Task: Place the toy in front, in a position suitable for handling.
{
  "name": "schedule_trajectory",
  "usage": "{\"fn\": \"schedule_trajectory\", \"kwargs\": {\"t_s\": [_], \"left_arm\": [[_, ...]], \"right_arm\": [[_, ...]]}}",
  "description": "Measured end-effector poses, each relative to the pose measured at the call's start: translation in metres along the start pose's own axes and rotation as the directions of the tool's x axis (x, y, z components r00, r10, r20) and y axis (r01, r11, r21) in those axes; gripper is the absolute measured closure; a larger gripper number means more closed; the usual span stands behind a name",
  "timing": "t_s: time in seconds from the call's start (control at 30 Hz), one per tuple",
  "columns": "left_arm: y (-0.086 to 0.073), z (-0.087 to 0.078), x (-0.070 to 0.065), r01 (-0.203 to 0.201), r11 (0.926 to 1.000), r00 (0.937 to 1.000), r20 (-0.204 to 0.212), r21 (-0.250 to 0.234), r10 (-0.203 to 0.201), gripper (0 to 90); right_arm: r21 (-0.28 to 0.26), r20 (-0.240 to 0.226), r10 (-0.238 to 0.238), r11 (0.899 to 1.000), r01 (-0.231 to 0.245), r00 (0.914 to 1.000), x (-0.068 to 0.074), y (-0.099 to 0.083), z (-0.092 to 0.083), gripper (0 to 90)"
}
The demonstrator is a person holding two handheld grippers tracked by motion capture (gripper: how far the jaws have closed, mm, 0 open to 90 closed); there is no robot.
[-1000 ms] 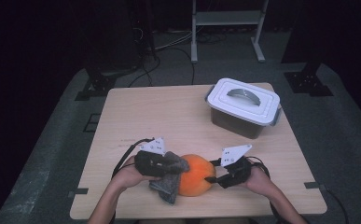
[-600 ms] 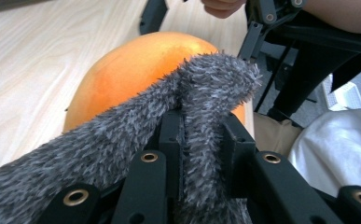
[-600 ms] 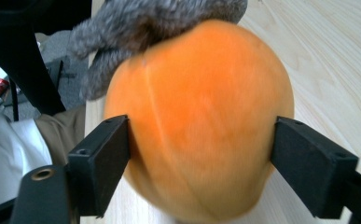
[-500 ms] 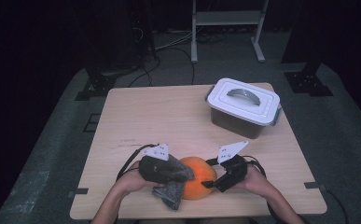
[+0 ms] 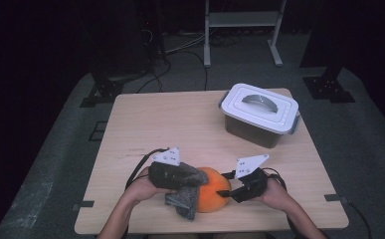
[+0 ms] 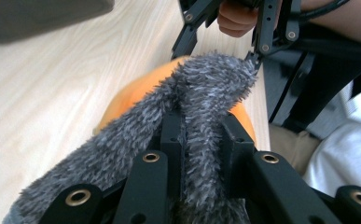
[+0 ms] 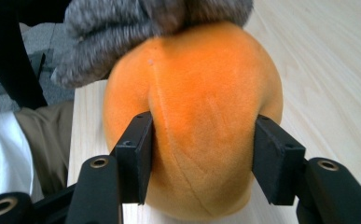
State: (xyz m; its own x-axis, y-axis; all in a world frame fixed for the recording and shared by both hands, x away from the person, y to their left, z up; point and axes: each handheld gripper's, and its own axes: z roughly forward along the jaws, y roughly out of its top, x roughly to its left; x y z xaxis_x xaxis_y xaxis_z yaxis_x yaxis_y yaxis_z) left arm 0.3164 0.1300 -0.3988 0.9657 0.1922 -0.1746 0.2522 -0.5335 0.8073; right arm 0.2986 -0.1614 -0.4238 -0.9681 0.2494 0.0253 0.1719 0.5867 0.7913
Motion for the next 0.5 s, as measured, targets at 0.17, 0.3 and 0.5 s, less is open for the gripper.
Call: {"fn": "schedule_trajectory", "kwargs": {"t_s": [0.17, 0.3, 0.5], "left_arm": [[-0.022, -0.009, 0.004, 0.052, 0.9986, 0.9981, -0.032, 0.01, -0.051, 74.5], [-0.03, -0.014, 0.007, 0.063, 0.9979, 0.9965, -0.055, 0.012, -0.062, 74.5], [-0.02, -0.015, 0.007, 0.05, 0.9986, 0.9979, -0.041, -0.017, -0.051, 74.5]], "right_arm": [[0.016, -0.008, 0.017, 1.0, -0.016, 0.9998, -0.002, -0.008, -0.003, 43.5], [0.013, -0.015, 0.044, 0.999, -0.044, 0.9989, -0.005, -0.01, -0.003, 42.6], [0.01, -0.009, 0.038, 0.999, -0.038, 0.9992, -0.003, -0.009, -0.002, 42.4]]}}
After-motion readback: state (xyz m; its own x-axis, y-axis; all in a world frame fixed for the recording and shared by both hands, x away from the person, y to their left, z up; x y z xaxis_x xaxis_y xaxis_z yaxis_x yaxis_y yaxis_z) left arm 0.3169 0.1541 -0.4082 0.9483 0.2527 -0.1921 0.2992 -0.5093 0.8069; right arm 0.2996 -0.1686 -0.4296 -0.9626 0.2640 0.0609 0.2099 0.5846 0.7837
